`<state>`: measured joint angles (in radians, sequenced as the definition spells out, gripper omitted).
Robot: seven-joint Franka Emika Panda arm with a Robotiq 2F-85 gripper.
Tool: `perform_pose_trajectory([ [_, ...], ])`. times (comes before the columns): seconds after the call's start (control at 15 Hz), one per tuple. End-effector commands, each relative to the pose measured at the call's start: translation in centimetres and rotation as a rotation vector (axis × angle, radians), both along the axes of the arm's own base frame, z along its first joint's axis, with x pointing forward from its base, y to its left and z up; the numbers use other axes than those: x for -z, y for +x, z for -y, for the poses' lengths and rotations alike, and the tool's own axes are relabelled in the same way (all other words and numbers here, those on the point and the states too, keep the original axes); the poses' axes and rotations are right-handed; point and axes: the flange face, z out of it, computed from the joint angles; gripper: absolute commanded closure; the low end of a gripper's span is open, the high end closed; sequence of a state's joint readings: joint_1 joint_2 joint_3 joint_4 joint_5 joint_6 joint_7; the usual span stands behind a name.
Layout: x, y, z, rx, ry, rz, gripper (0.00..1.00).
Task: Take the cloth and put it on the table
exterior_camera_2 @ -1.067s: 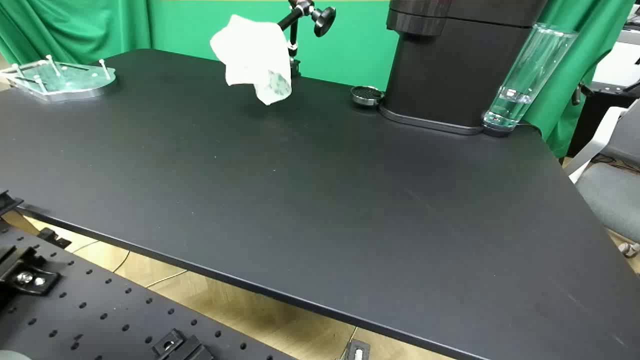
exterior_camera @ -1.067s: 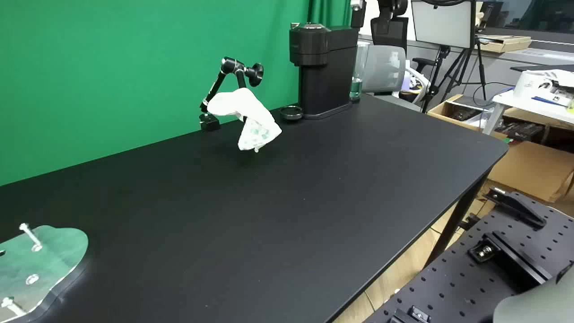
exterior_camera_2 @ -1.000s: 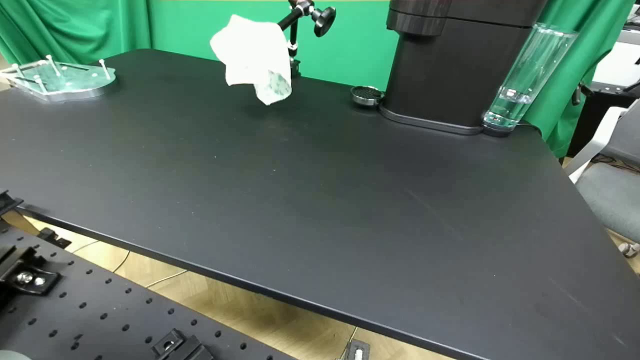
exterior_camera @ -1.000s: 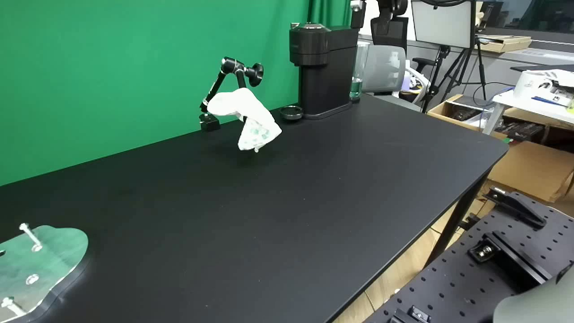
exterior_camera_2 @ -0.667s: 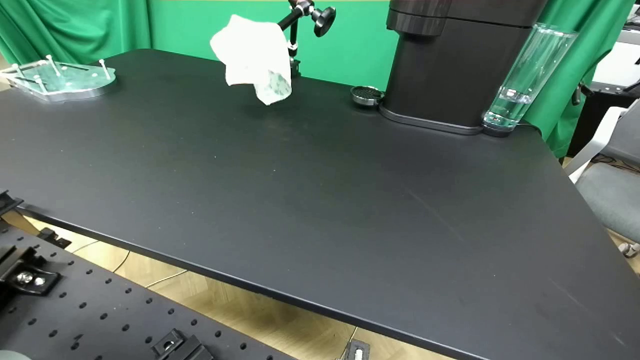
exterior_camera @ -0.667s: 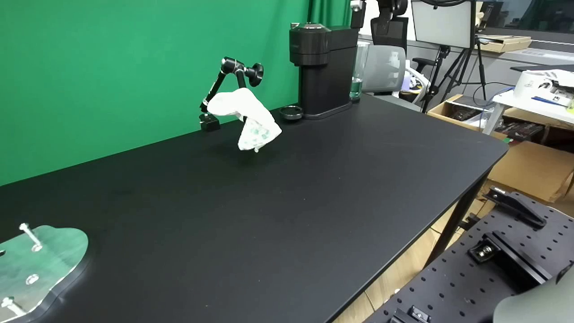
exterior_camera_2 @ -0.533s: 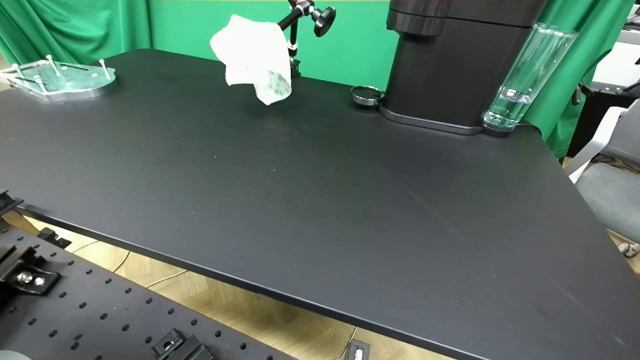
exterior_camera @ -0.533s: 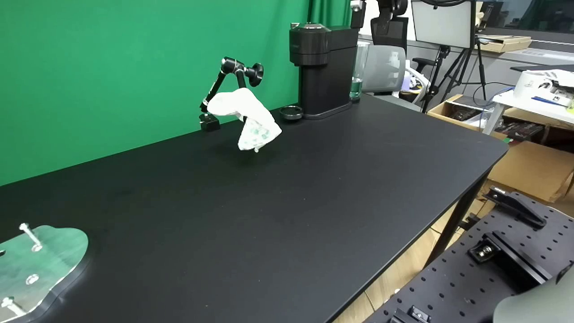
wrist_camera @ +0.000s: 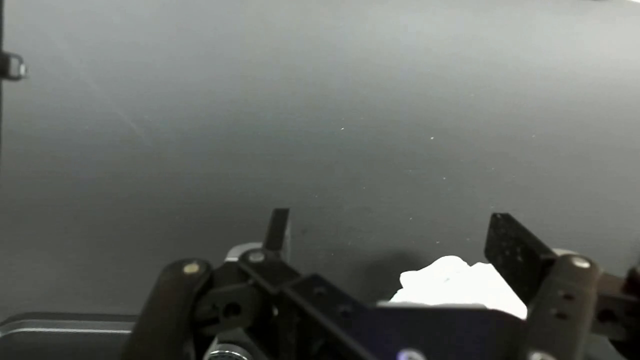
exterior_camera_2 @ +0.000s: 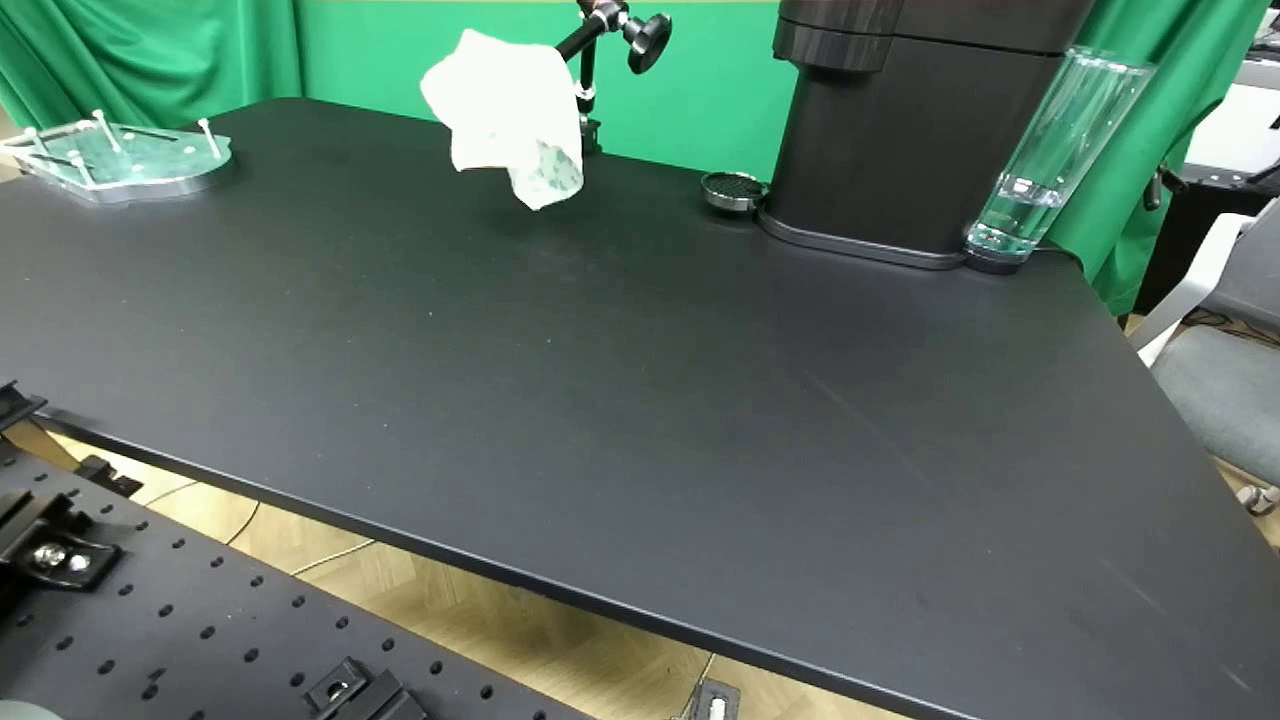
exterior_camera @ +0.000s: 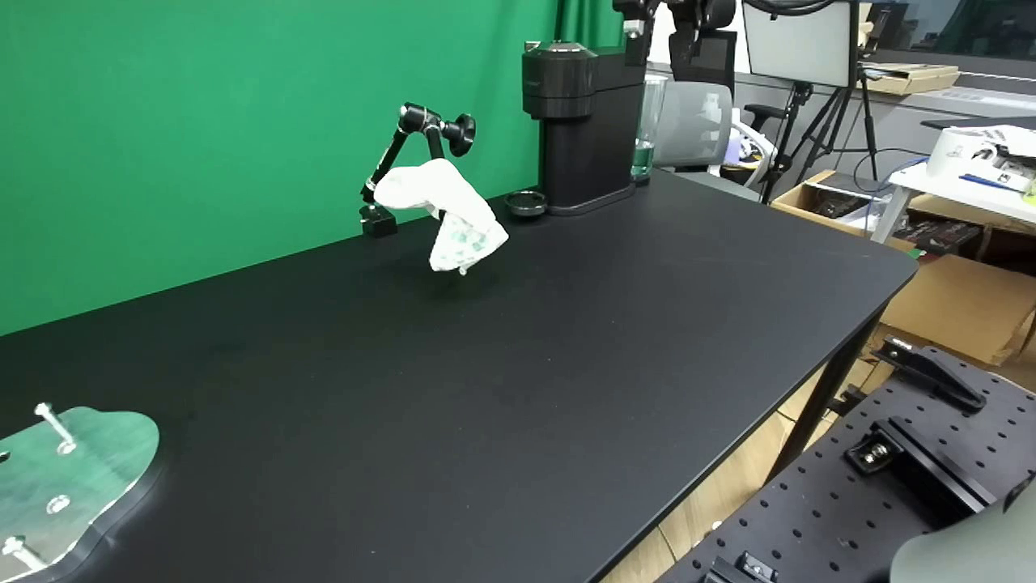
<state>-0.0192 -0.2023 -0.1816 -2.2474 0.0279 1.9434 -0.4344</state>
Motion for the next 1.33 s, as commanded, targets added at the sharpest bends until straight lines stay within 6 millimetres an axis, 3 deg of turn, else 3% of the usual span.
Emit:
perform_pose_trajectory([
  [0.0,2.9,2.7,-1.8,-0.027,-0.162,0.070,0.00],
  [0.33,8.6,6.0,-7.0,-0.127,-0.333,0.233,0.00],
  [0.53,10.6,6.5,-10.9,-0.127,-0.349,0.287,0.00],
  [0.73,11.2,6.6,-14.2,-0.080,-0.320,0.282,0.00],
  [0.93,11.5,6.7,-16.2,-0.062,-0.283,0.272,0.00],
  [1.27,13.4,7.3,-17.5,-0.082,-0.217,0.222,0.00],
])
